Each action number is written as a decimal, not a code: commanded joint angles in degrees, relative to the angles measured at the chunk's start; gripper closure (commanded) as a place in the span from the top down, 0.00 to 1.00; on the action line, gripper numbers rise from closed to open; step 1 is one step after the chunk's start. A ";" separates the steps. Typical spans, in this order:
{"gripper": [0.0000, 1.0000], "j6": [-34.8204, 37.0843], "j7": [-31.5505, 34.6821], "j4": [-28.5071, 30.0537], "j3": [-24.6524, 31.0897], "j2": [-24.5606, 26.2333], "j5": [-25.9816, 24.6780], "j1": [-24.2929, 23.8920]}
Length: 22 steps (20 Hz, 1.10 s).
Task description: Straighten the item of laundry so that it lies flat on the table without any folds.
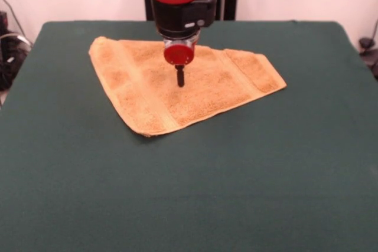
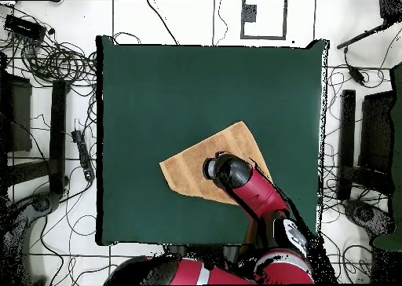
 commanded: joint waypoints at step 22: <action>1.00 3.76 1.96 -17.77 3.09 7.10 -4.20 -2.45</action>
